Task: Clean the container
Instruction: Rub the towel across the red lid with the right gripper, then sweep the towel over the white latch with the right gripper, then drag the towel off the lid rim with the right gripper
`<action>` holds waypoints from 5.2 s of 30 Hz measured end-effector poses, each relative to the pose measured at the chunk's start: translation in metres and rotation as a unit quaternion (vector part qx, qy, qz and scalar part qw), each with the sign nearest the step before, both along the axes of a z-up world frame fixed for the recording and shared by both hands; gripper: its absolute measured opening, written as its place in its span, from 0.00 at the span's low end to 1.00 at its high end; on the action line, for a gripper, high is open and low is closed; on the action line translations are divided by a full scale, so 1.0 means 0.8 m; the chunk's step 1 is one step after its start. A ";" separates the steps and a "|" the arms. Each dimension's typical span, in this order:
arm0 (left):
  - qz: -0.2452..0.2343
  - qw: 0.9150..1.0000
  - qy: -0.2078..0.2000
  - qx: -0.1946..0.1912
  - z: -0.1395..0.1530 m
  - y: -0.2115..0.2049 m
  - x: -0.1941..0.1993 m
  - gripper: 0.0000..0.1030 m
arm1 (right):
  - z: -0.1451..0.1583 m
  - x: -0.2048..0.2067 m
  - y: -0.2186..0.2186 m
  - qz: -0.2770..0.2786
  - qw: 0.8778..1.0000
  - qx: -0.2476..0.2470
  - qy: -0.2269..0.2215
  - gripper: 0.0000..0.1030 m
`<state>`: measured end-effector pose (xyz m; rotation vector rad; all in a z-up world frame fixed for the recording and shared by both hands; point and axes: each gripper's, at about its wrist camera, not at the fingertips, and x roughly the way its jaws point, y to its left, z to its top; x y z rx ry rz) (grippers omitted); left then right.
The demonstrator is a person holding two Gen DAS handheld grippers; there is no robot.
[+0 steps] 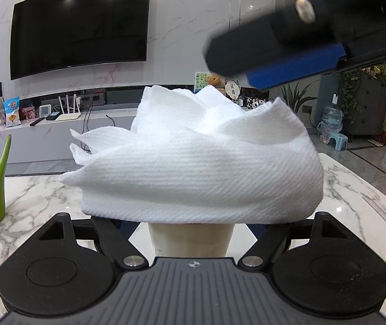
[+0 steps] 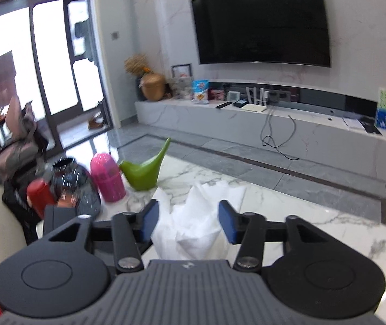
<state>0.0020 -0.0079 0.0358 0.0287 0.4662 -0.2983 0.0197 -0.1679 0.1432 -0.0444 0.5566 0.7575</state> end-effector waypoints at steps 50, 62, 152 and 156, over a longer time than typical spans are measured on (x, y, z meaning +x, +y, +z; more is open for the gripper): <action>-0.005 1.000 0.001 0.004 0.000 -0.008 0.003 0.76 | -0.041 0.058 0.005 -0.037 0.997 -0.064 0.019 0.07; -0.002 1.000 0.004 0.001 0.004 -0.002 0.009 0.76 | -0.020 0.053 0.004 -0.028 0.999 -0.035 -0.013 0.64; -0.006 1.000 0.002 0.001 -0.005 -0.019 0.015 0.75 | -0.071 0.069 0.020 -0.092 0.995 -0.038 -0.015 0.25; -0.007 1.000 0.001 0.002 -0.005 -0.019 0.015 0.75 | -0.074 0.055 0.009 -0.096 0.995 -0.033 -0.016 0.25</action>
